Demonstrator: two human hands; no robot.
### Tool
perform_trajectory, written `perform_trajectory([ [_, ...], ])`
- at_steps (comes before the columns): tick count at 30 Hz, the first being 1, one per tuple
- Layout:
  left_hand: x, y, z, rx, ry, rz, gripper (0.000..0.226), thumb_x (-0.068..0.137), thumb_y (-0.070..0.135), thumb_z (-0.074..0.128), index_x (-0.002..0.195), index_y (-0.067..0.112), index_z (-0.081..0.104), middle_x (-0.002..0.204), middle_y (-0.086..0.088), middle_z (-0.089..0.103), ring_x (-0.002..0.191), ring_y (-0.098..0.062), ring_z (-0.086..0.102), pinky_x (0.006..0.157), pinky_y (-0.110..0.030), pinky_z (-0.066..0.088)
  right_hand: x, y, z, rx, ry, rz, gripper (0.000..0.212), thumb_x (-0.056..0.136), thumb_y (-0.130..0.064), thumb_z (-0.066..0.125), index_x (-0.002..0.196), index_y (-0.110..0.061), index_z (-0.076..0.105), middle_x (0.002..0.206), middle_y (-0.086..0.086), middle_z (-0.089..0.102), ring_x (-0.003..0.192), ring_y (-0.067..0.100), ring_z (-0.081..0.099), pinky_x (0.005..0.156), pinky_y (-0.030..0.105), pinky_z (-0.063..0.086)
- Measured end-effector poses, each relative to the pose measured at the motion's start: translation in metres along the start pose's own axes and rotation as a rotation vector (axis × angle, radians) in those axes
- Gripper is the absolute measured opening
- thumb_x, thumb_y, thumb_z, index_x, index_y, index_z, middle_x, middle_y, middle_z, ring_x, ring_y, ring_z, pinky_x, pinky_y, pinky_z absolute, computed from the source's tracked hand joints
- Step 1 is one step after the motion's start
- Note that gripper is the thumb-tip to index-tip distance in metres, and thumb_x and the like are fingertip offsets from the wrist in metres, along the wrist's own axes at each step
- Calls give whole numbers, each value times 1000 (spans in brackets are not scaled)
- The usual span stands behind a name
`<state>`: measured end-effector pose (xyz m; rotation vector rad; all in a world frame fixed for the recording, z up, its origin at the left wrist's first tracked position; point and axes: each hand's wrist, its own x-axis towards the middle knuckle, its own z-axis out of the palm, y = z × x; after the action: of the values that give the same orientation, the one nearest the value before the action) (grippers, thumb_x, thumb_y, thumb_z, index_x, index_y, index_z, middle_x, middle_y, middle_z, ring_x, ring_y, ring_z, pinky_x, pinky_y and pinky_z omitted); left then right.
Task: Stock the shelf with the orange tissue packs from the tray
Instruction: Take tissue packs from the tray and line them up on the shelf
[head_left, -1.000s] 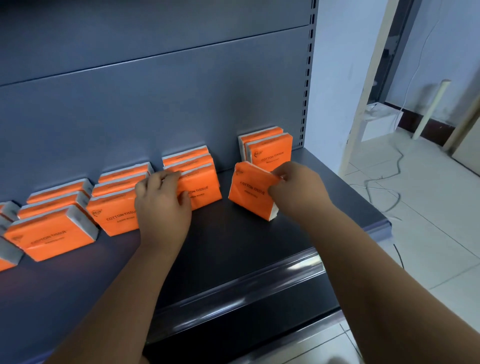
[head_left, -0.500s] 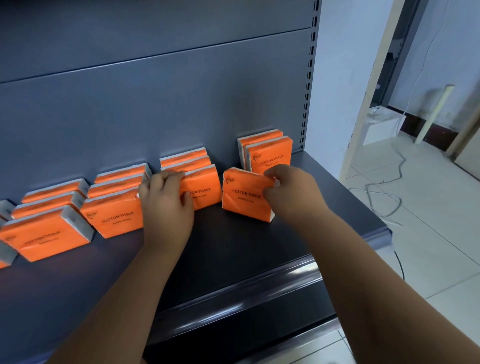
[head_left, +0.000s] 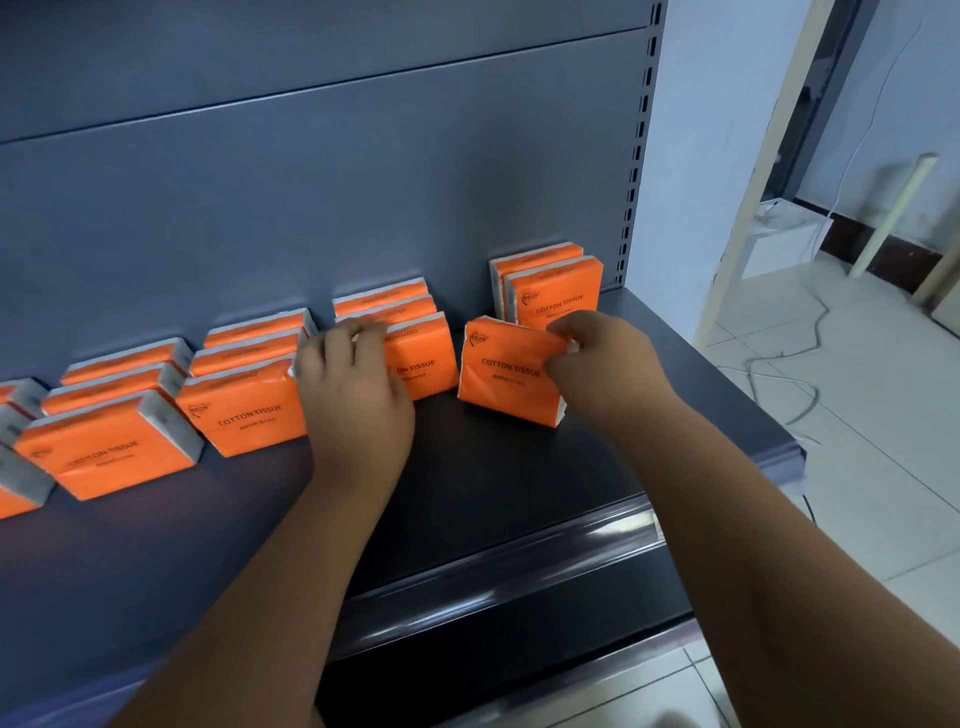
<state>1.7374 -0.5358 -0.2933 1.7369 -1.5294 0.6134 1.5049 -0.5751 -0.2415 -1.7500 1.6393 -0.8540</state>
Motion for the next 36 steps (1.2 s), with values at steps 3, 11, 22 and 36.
perform_trajectory([
  [3, -3, 25, -7, 23, -22, 54, 44, 83, 3, 61, 127, 6, 66, 127, -13, 64, 123, -38, 53, 110, -50, 39, 4, 3, 0, 7, 39, -20, 51, 89, -10, 55, 136, -30, 62, 135, 2, 60, 111, 24, 62, 87, 39, 57],
  [11, -26, 83, -1, -259, -215, 89, 48, 92, 11, 59, 139, 2, 59, 140, -12, 61, 131, -29, 53, 110, -44, 46, 19, 7, -2, 24, 75, -74, 43, 92, -7, 54, 130, -26, 63, 121, 0, 64, 106, 22, 61, 82, 35, 52],
  [22, -31, 112, 3, -627, -457, -168, 83, 91, 6, 69, 160, 14, 24, 170, -3, 13, 158, -13, 14, 120, -11, 11, 30, 28, -25, 95, 59, -41, 52, 84, 4, 50, 124, -26, 66, 119, -1, 64, 106, 24, 63, 85, 32, 50],
  [36, -9, 94, 21, -887, -617, -324, 79, 89, 4, 65, 153, 43, 39, 144, 10, 44, 132, -4, 52, 115, -40, 46, 39, 16, -4, 146, 142, 205, 26, 84, -16, 53, 109, -15, 48, 111, 10, 55, 90, 25, 58, 65, 37, 48],
])
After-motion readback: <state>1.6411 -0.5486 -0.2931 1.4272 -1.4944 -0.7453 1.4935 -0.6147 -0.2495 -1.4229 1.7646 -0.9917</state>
